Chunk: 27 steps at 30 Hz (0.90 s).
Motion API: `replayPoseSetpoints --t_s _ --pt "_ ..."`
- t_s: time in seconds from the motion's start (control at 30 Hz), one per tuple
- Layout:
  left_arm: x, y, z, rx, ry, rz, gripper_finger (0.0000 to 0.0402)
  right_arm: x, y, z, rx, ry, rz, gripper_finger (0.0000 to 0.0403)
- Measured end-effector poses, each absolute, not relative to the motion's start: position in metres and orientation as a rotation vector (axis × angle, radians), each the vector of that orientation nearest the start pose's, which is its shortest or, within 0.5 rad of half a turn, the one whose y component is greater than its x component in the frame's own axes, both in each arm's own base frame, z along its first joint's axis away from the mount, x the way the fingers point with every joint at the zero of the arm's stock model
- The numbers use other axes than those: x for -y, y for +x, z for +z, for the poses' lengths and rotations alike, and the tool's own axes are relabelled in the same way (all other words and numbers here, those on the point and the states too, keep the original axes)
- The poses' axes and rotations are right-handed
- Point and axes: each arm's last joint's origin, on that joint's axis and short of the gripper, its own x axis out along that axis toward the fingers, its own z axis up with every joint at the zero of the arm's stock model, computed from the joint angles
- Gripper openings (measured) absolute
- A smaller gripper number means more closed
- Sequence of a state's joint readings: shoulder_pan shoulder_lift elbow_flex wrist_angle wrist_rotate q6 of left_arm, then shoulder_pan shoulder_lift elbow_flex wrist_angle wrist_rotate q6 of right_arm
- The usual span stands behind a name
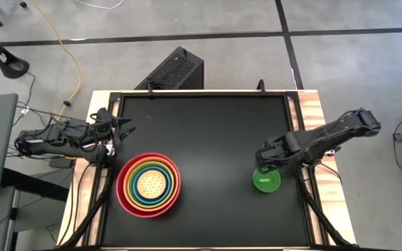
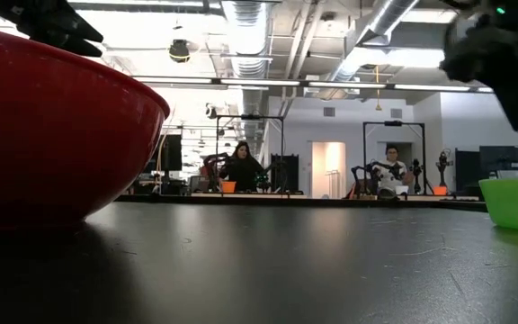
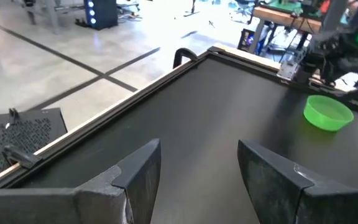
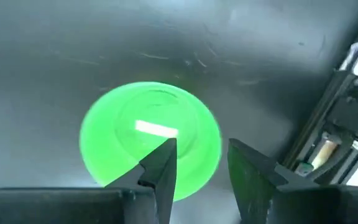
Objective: Nest bowls inside each other
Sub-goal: Stack the light green bowl into the patterned orange bowl
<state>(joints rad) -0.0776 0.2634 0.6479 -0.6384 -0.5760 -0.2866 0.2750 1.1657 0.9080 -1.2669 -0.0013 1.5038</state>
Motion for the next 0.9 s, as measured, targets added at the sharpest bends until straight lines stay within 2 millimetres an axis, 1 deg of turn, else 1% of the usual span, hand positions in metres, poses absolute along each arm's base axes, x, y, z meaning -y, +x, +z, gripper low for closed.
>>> replayPoseSetpoints --t_s 0.17,0.3,0.4,0.53,0.7,0.8,0.9 --pt "-0.012 0.059 0.297 -0.154 -0.228 0.559 0.0203 -0.043 0.153 0.228 -1.345 0.930 -0.852 0.0158" --pt "-0.012 0.059 0.297 -0.147 -0.243 0.572 0.0203 -0.041 0.149 0.214 -1.403 0.877 -0.808 0.0158" --pt "-0.012 0.059 0.297 -0.146 -0.247 0.572 0.0203 -0.040 0.149 0.206 -1.438 0.830 -0.782 0.0158" --pt "-0.013 0.059 0.297 -0.142 -0.247 0.589 0.0203 -0.038 0.154 0.195 -1.435 0.811 -0.696 0.0158" --pt "-0.013 0.059 0.297 -0.136 -0.259 0.599 0.0203 -0.033 0.156 0.189 -1.428 0.787 -0.643 0.0156" --pt "-0.013 0.059 0.297 -0.135 -0.260 0.599 0.0203 -0.030 0.155 0.186 -1.443 0.767 -0.633 0.0145" --pt "-0.013 0.059 0.297 -0.135 -0.260 0.598 0.0203 -0.027 0.154 0.179 -1.449 0.761 -0.613 0.0125"
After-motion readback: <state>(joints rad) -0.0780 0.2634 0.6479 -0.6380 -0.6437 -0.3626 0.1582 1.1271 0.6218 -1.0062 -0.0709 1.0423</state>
